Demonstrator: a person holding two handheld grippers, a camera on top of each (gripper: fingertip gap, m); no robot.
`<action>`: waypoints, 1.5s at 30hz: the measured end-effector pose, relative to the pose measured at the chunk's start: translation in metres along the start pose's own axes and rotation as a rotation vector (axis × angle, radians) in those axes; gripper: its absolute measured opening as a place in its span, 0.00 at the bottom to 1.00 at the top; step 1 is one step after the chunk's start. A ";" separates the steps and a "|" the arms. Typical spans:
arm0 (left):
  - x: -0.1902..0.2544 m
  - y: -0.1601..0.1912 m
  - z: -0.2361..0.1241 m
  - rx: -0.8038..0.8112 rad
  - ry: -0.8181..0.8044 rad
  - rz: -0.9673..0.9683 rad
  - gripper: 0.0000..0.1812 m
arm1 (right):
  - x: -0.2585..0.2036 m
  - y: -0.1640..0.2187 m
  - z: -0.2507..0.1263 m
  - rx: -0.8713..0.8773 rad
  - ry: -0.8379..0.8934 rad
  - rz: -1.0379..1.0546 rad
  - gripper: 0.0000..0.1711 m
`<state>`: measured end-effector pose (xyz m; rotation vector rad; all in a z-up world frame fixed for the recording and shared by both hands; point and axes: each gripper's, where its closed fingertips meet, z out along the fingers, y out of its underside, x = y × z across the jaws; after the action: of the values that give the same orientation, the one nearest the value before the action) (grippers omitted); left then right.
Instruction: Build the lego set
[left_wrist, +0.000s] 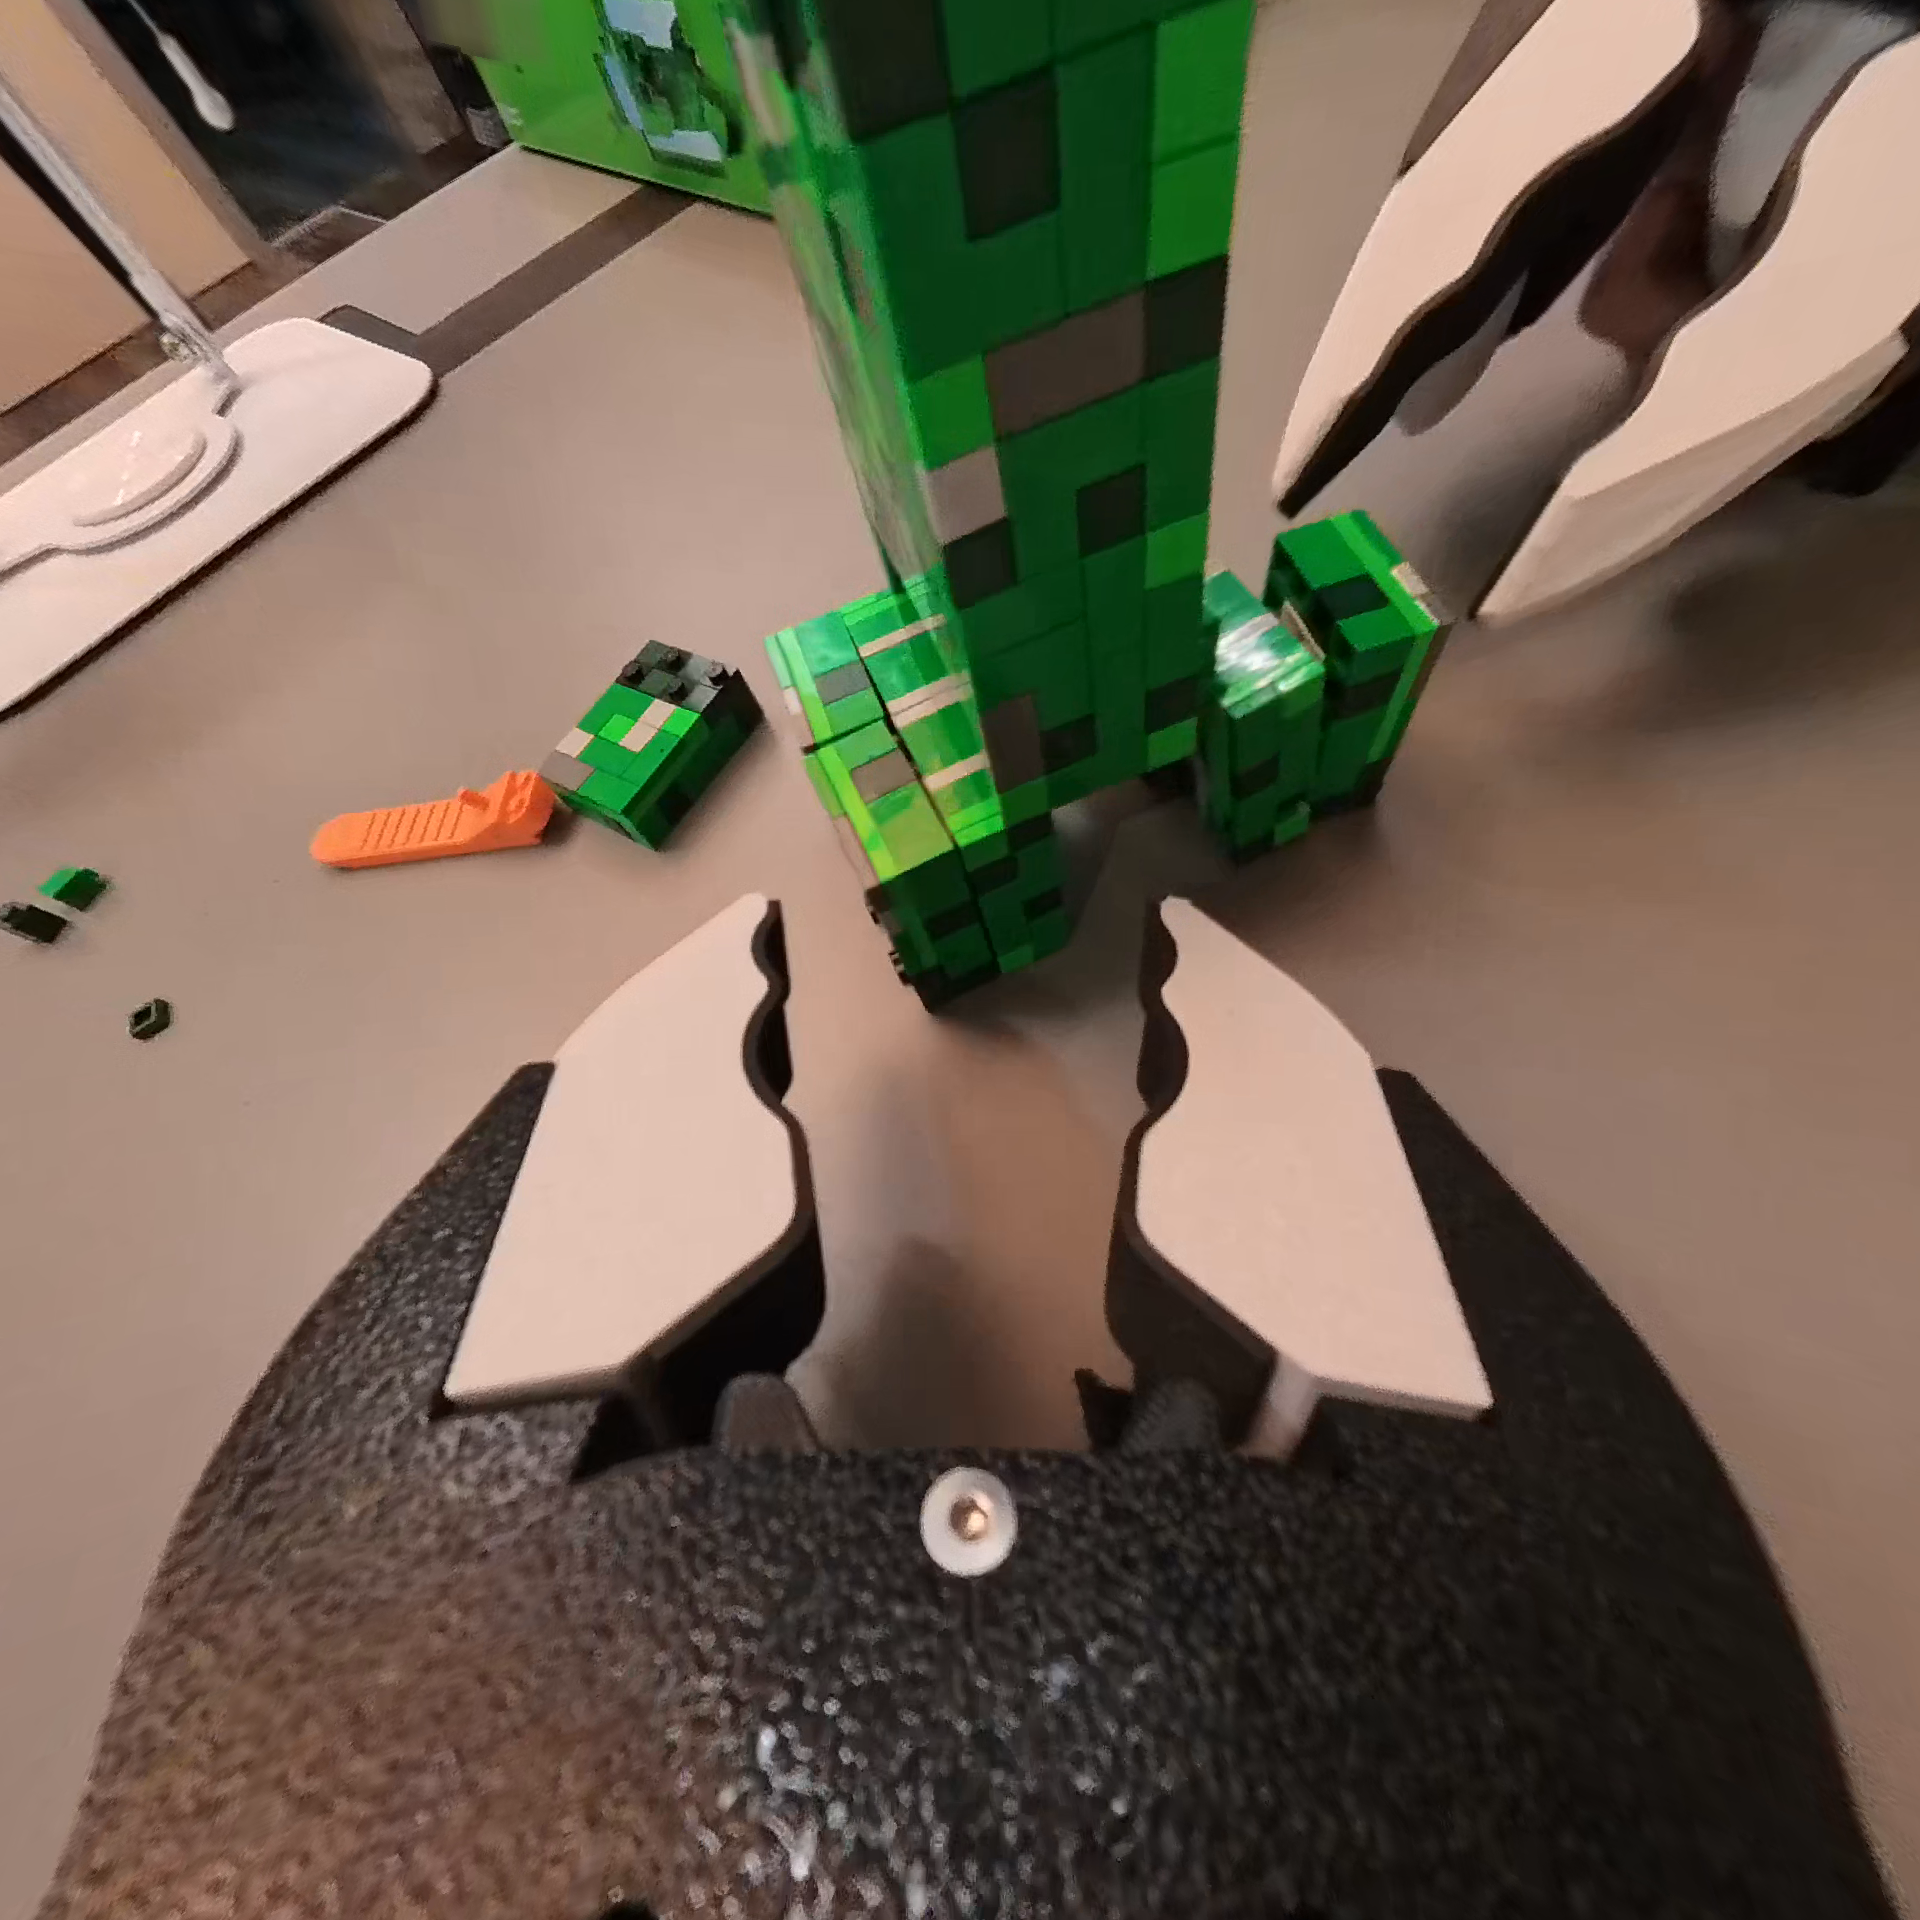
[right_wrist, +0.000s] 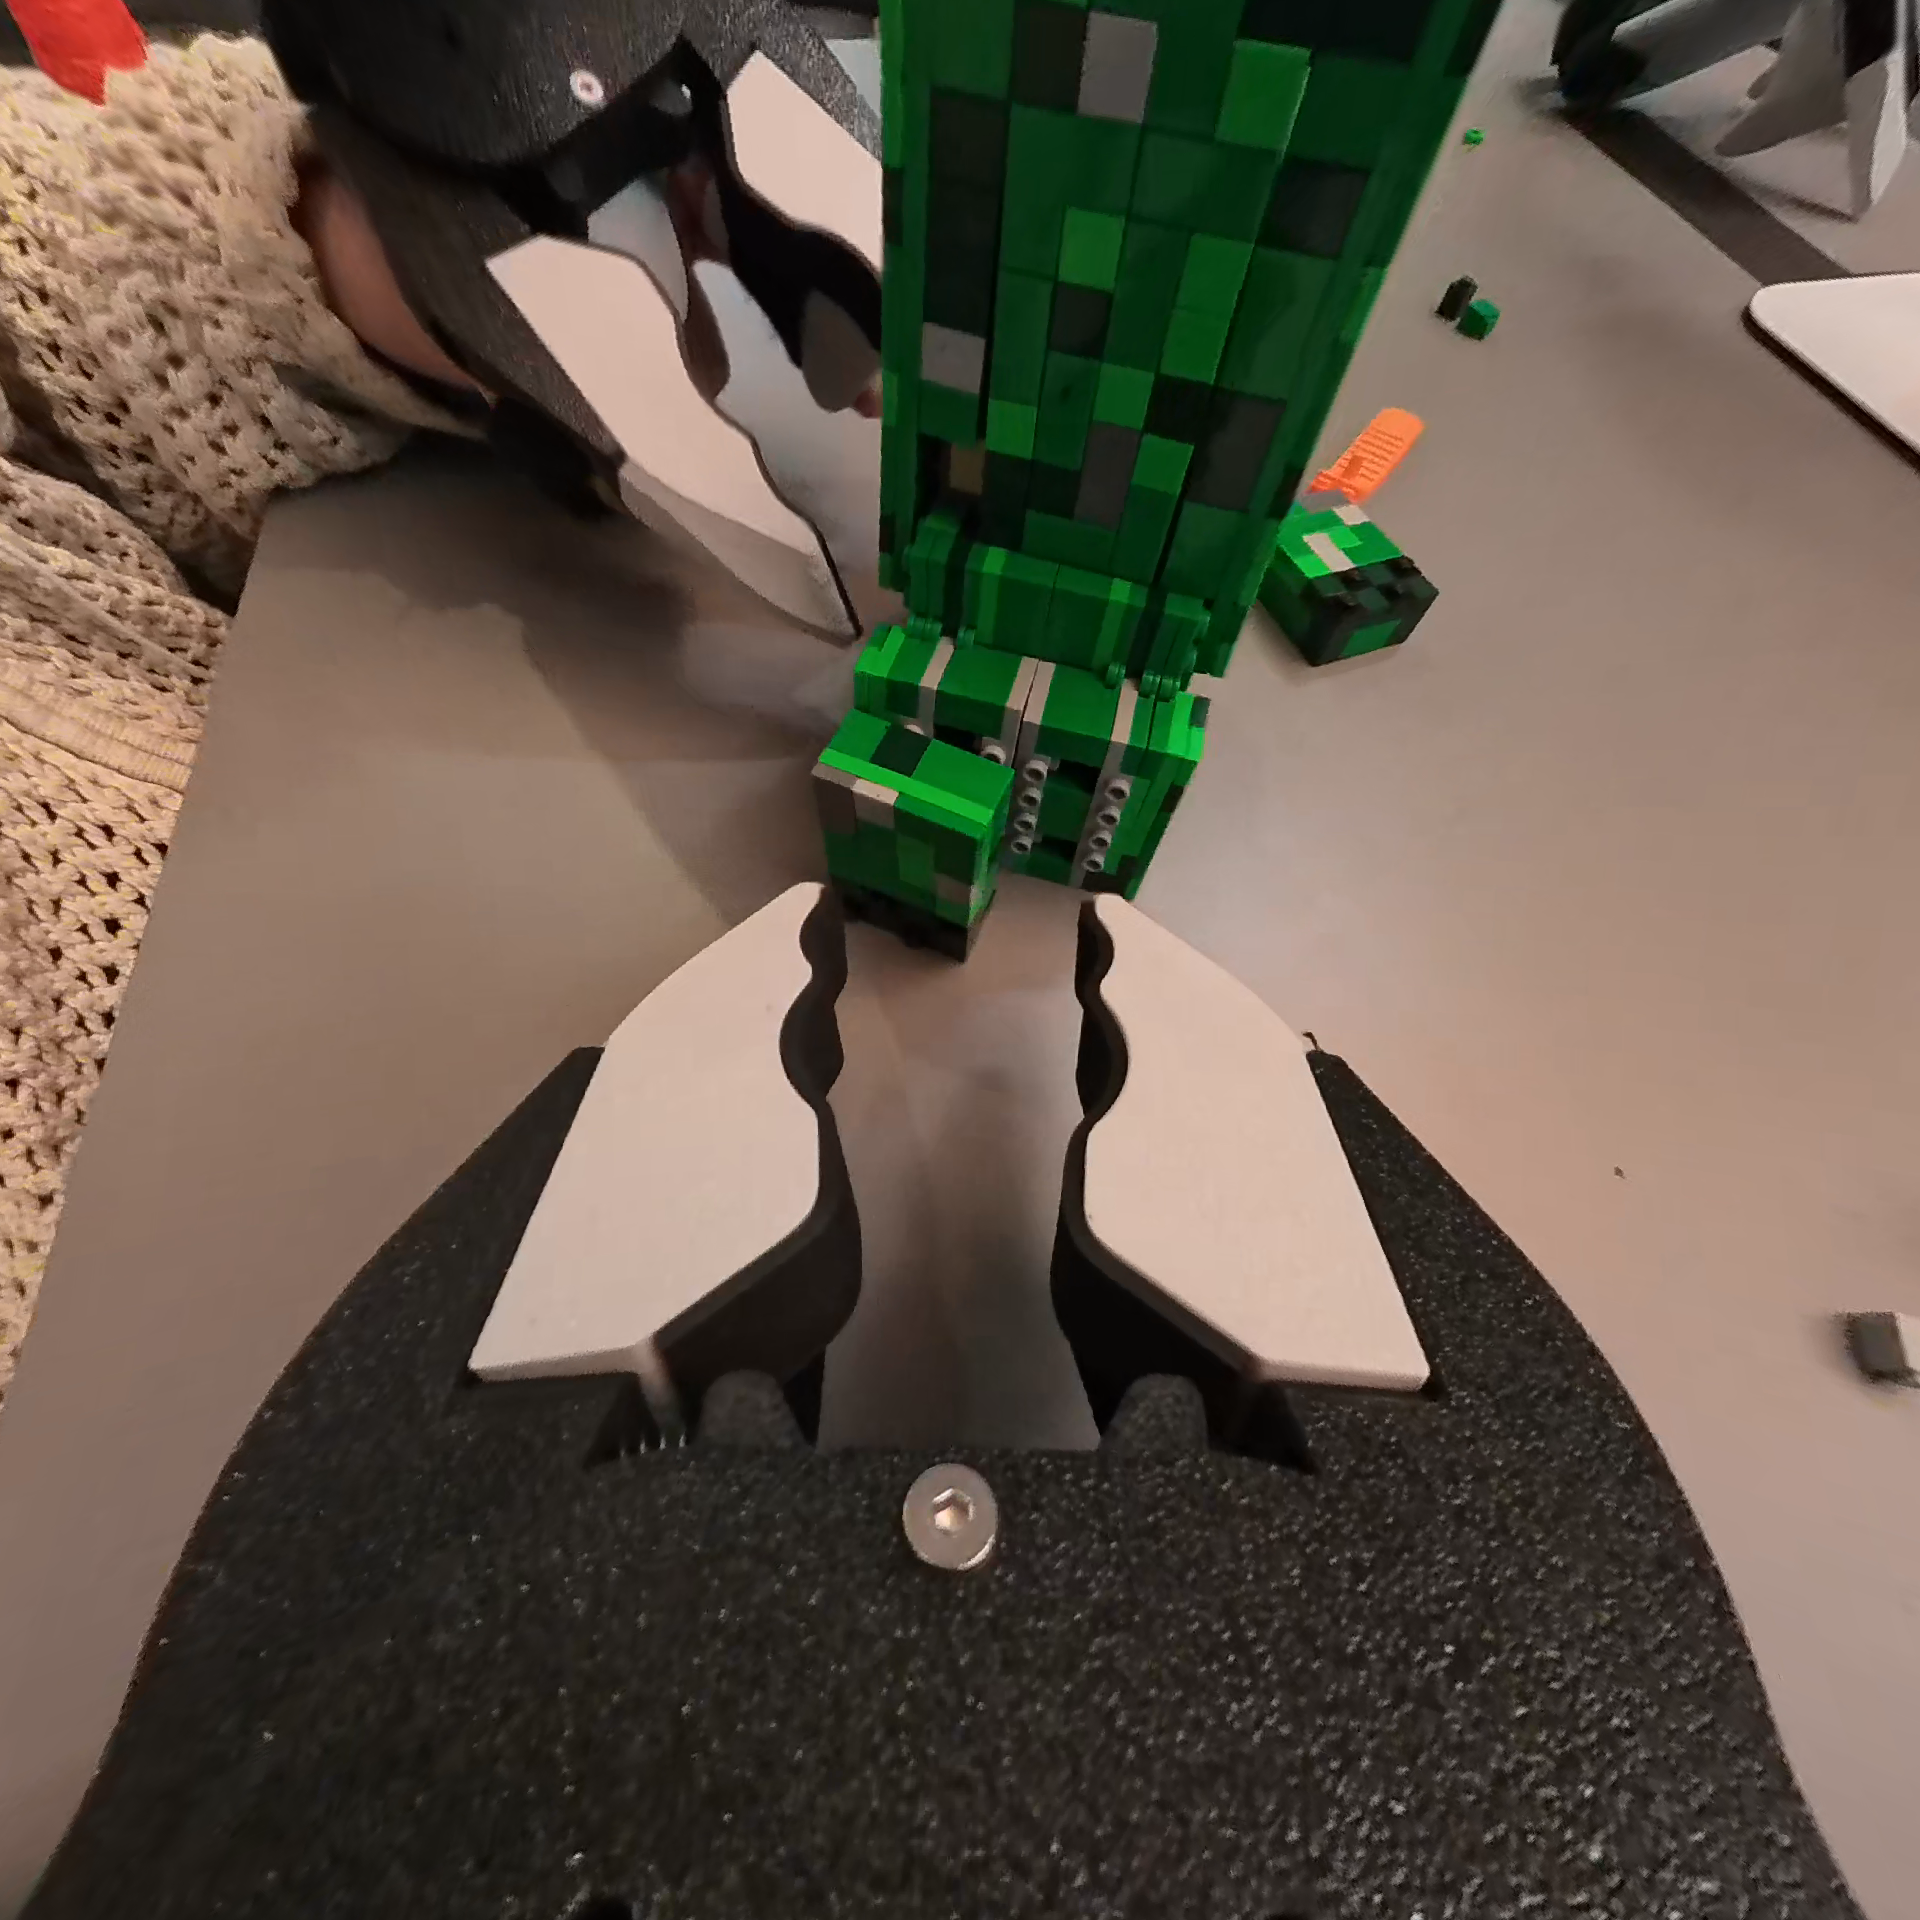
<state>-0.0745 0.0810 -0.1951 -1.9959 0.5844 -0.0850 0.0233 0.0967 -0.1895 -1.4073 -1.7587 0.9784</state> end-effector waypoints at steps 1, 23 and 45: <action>0.001 0.001 0.001 -0.009 -0.004 0.011 0.36 | 0.002 0.000 -0.002 0.001 -0.002 0.002 0.25; -0.014 -0.002 0.024 -0.044 -0.024 0.074 0.37 | 0.069 -0.031 0.056 -0.033 -0.639 -0.326 0.38; -0.017 -0.001 0.028 -0.020 0.057 0.206 0.25 | 0.049 -0.035 0.063 0.097 -0.782 -0.516 0.23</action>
<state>-0.0807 0.1120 -0.2042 -1.9467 0.8275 -0.0102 -0.0569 0.1313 -0.1874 -0.4455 -2.4062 1.3845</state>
